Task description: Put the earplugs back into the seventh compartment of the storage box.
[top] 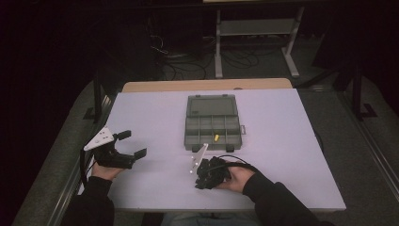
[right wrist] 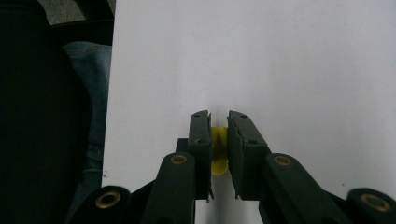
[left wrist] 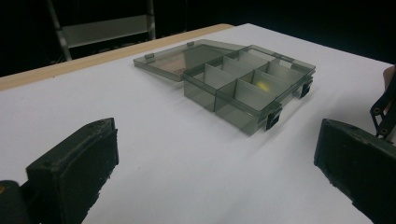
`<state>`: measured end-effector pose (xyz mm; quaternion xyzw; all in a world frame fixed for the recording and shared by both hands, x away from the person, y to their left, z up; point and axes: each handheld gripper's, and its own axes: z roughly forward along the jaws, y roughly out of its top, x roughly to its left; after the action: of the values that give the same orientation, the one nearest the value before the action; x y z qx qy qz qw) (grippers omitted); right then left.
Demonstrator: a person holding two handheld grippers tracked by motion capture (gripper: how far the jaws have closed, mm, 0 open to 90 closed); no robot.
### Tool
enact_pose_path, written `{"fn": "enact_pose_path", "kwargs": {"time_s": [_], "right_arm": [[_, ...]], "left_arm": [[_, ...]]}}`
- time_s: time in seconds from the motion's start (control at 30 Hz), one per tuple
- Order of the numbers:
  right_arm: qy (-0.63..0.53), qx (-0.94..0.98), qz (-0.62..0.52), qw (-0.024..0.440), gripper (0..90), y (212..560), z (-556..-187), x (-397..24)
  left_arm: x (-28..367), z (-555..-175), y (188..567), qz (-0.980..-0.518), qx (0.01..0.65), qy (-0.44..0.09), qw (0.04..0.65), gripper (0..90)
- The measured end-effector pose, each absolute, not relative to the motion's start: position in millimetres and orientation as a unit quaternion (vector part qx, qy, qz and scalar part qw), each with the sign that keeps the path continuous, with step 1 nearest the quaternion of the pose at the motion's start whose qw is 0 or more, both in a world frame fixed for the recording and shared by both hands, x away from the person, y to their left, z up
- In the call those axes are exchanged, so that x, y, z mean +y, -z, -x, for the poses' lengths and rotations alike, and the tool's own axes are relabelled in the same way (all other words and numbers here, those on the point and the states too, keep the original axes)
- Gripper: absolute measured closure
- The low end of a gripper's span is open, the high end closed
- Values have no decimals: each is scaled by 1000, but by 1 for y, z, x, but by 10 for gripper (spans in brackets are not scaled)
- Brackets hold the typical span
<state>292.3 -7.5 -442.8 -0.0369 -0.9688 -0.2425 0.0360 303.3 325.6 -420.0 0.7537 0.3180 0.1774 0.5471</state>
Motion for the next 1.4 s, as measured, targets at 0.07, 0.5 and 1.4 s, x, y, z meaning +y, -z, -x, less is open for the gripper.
{"fn": "enact_pose_path", "kwargs": {"time_s": [0.07, 0.5, 1.4], "right_arm": [[246, -968, 36, 37, 787, 442, -293, -8], [269, -962, 45, 18, 789, 414, -301, -17], [281, -957, 70, -18, 793, 367, -338, -33]], "left_arm": [[326, -303, 420, -754, 318, -178, 547, 0], [326, -304, 420, -753, 319, -178, 547, 0], [326, -305, 420, -753, 320, -177, 547, 0]]}}
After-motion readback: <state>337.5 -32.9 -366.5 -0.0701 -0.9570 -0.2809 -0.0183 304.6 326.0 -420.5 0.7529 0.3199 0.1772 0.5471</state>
